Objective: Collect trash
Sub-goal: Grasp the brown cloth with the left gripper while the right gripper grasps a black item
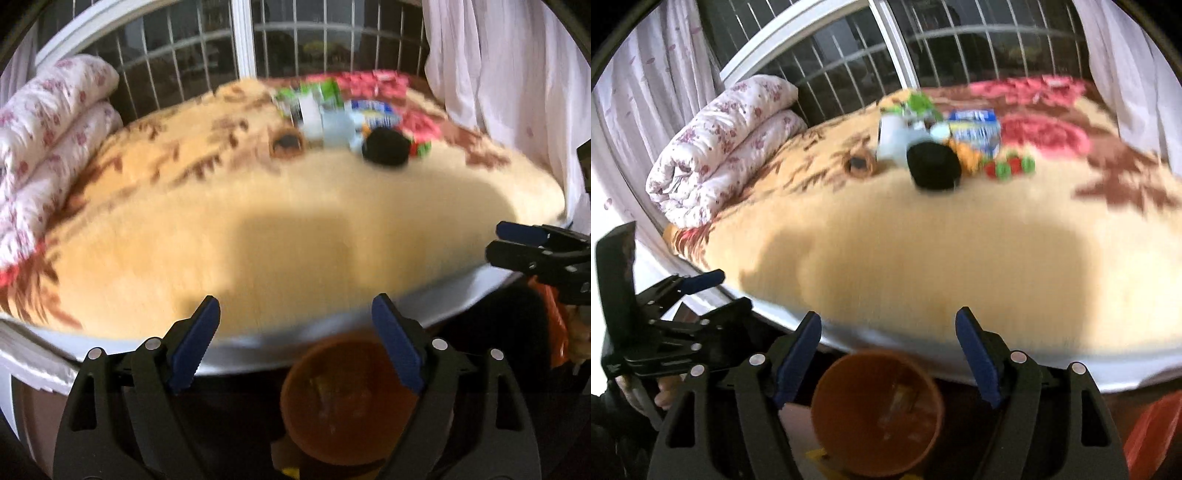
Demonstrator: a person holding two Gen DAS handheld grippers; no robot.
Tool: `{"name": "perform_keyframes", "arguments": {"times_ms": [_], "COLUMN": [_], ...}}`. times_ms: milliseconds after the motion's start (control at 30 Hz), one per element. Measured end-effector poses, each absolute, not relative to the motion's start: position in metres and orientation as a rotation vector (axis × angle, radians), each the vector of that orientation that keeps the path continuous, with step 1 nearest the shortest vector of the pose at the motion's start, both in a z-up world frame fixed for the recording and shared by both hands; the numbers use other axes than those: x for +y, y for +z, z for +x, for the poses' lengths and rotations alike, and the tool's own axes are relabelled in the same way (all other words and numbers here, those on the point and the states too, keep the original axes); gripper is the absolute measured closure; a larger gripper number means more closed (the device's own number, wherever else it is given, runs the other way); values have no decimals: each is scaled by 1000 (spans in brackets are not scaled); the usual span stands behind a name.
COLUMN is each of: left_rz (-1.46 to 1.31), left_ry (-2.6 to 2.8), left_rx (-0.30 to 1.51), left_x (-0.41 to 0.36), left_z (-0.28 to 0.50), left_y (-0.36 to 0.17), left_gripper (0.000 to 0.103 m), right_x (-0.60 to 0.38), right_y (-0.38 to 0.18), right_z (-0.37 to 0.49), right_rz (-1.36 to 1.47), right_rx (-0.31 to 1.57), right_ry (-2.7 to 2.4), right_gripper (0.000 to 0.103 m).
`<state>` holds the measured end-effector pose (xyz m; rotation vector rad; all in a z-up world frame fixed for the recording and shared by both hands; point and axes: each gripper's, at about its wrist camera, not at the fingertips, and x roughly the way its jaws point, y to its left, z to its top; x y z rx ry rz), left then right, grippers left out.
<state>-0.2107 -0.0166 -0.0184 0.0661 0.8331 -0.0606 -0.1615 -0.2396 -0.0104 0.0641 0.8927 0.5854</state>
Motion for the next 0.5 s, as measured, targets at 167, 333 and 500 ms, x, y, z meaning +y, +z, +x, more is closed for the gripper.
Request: {"name": "perform_keyframes", "arguments": {"times_ms": [167, 333, 500], "left_rz": [29, -34, -70], "left_ry": [-43, -31, -38], "left_rx": [775, 796, 822], "left_x": [-7, 1, 8], "left_z": [-181, -156, -144], "left_y": [-2, -6, -15], "left_gripper": [14, 14, 14], "right_x": [-230, -218, -200], "right_y": [1, 4, -3], "right_z": [-113, -63, -22], "right_rz": [47, 62, 53], "right_rx": [848, 840, 847], "right_ry": [557, 510, 474], "right_gripper": [29, 26, 26]}}
